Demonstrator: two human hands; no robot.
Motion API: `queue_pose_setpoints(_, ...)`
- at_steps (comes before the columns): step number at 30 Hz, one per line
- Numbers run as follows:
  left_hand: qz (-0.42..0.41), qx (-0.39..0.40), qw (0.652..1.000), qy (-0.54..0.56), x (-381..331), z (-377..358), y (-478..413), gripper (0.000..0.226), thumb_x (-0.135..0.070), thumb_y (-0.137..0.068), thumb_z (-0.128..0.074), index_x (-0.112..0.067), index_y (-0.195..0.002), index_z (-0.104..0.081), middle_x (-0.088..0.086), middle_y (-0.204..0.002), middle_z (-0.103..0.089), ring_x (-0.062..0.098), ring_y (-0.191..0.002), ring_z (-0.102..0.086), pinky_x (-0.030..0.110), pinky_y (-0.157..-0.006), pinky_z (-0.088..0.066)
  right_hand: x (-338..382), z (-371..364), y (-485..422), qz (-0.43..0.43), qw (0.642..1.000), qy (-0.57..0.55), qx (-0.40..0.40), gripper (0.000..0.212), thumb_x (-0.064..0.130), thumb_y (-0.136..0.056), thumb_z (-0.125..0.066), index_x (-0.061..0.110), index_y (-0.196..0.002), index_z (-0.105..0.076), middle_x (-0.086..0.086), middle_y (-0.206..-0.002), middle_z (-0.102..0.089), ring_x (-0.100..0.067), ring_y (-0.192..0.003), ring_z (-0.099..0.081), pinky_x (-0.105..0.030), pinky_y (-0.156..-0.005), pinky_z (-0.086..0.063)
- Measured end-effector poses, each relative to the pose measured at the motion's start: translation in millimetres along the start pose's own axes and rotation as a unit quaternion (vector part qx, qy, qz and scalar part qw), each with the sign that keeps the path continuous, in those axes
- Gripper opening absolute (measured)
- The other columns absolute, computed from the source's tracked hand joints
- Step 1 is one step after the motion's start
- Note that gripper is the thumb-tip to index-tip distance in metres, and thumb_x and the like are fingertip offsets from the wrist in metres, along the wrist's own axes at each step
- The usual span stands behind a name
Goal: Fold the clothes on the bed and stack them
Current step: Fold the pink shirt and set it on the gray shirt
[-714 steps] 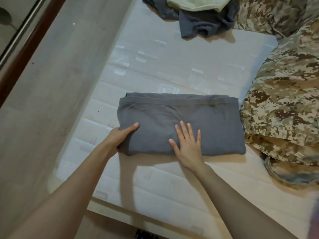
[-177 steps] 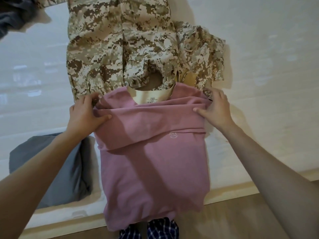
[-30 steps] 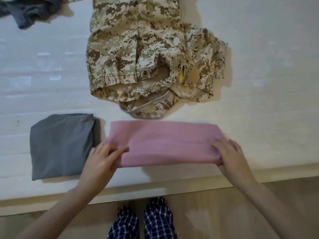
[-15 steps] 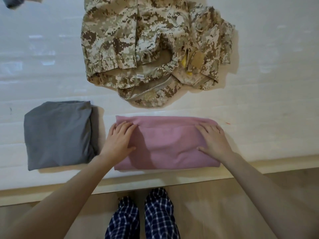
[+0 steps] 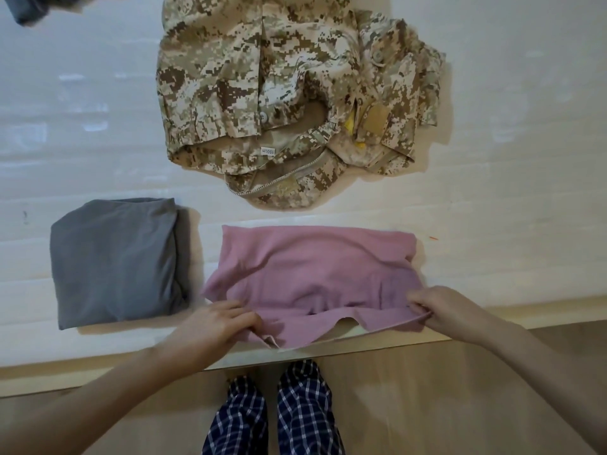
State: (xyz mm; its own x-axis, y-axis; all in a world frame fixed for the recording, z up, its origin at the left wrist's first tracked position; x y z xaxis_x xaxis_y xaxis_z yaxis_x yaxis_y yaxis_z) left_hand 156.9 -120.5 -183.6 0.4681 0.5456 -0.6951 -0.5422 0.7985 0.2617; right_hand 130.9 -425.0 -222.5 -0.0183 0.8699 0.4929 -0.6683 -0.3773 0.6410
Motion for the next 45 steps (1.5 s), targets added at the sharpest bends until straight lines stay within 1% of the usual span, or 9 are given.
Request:
queue_pose_setpoints(4,0.224,-0.123,0.949,0.182,68.9,14.1,-6.9,0.038,0.005,-0.079,-0.061,-0.031,-0.089,-0.06,-0.01,-0.081,-0.063,0.004,-0.072,-0.059,0.013,-0.06,-0.048,-30.1,30.7,-14.2,-0.088,0.96,-0.246,-0.103,0.037,-0.014,-0.071,-0.062,0.018,-0.064,-0.044,-0.005,-0.067,-0.057,-0.01,-0.066,-0.05,-0.027,-0.06,-0.038)
queue_pose_setpoints(8,0.438,-0.232,0.767,0.409,141.4,0.4,-5.1,0.022,-0.005,-0.087,-0.064,-0.01,-0.108,-0.061,0.001,-0.08,-0.069,0.015,-0.073,-0.062,0.023,-0.06,-0.052,-79.4,12.2,-27.1,-0.254,0.829,-0.462,-0.185,0.022,-0.003,-0.081,-0.066,0.004,-0.099,-0.057,-0.012,-0.09,-0.064,-0.02,-0.077,-0.061,-0.033,-0.07,-0.049)
queue_pose_setpoints(13,0.434,-0.193,0.751,0.457,149.1,-9.9,-18.3,0.03,-0.029,-0.075,-0.079,-0.032,-0.101,-0.064,0.0,-0.088,-0.071,0.009,-0.076,-0.07,0.023,-0.063,-0.052,-85.6,-8.4,-27.2,-0.27,0.736,-0.592,-0.186,0.03,0.017,-0.079,-0.072,0.007,-0.105,-0.061,-0.007,-0.098,-0.069,-0.016,-0.082,-0.067,-0.027,-0.067,-0.054)
queue_pose_setpoints(17,0.382,-0.266,0.675,0.572,151.3,-0.8,-25.6,0.033,-0.001,-0.081,-0.068,-0.027,-0.101,-0.063,0.003,-0.081,-0.071,0.013,-0.072,-0.068,0.025,-0.068,-0.054,-81.8,-7.4,-24.7,-0.198,0.643,-0.712,-0.2,0.023,0.01,-0.078,-0.065,0.01,-0.1,-0.06,-0.004,-0.092,-0.071,-0.013,-0.081,-0.068,-0.023,-0.065,-0.056)
queue_pose_setpoints(25,0.31,-0.068,0.738,0.595,128.9,13.1,-18.8,0.029,0.014,-0.072,-0.057,-0.012,-0.071,-0.069,0.002,-0.067,-0.068,0.009,-0.065,-0.064,0.014,-0.063,-0.051,-76.2,5.7,-13.5,-0.17,0.665,-0.719,-0.113,0.041,-0.016,-0.074,-0.045,0.014,-0.056,-0.066,-0.003,-0.069,-0.066,-0.009,-0.065,-0.064,-0.018,-0.06,-0.053)
queue_pose_setpoints(31,0.426,-0.262,0.729,0.468,167.0,27.1,-9.7,0.021,0.007,-0.086,-0.059,-0.009,-0.099,-0.061,0.005,-0.088,-0.069,0.009,-0.074,-0.065,0.014,-0.065,-0.055,-90.5,13.7,-23.3,-0.269,0.689,-0.617,-0.268,0.016,-0.011,-0.085,-0.056,0.005,-0.085,-0.059,-0.008,-0.081,-0.062,-0.016,-0.073,-0.06,-0.021,-0.063,-0.055)
queue_pose_setpoints(37,0.387,-0.364,0.847,0.002,98.8,45.3,-23.4,0.035,-0.01,-0.091,-0.051,-0.006,-0.125,-0.054,0.015,-0.128,-0.057,0.033,-0.119,-0.05,0.042,-0.103,-0.035,-15.4,55.4,-3.6,-0.236,0.823,-0.078,-0.511,0.033,0.015,-0.094,-0.05,-0.002,-0.123,-0.054,-0.02,-0.127,-0.056,-0.038,-0.124,-0.046,-0.041,-0.105,-0.032)
queue_pose_setpoints(40,0.188,-0.202,0.957,-0.093,17.8,-24.0,-84.7,0.042,-0.014,-0.09,-0.046,-0.005,-0.131,-0.054,0.014,-0.139,-0.05,0.037,-0.132,-0.042,0.05,-0.107,-0.025,74.7,8.4,-54.6,-0.075,0.908,0.095,-0.4,0.049,0.029,-0.097,-0.032,0.006,-0.138,-0.043,-0.013,-0.148,-0.035,-0.029,-0.143,-0.015,-0.047,-0.115,-0.009)
queue_pose_setpoints(45,0.164,-0.091,0.96,-0.209,57.3,-80.4,-99.1,0.058,-0.047,-0.096,-0.026,-0.021,-0.147,-0.026,0.0,-0.154,-0.022,0.021,-0.143,-0.019,0.045,-0.115,0.0,28.2,-44.7,-100.9,-0.143,0.938,0.167,-0.268,0.066,0.055,-0.095,-0.021,0.017,-0.148,-0.023,-0.002,-0.155,-0.007,-0.028,-0.145,-0.005,-0.049,-0.117,-0.007)
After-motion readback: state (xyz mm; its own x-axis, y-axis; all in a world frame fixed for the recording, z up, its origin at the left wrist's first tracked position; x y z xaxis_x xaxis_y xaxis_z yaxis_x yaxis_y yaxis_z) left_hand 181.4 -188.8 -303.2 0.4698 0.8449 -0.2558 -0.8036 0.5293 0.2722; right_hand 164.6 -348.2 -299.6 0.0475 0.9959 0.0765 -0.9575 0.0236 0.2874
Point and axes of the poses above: each hand's wrist, its own y-axis away from the middle knuckle, its own z-axis out of the back of the hand, x = y × z, the point moved 9 cm from there along -y, towards the middle knuckle
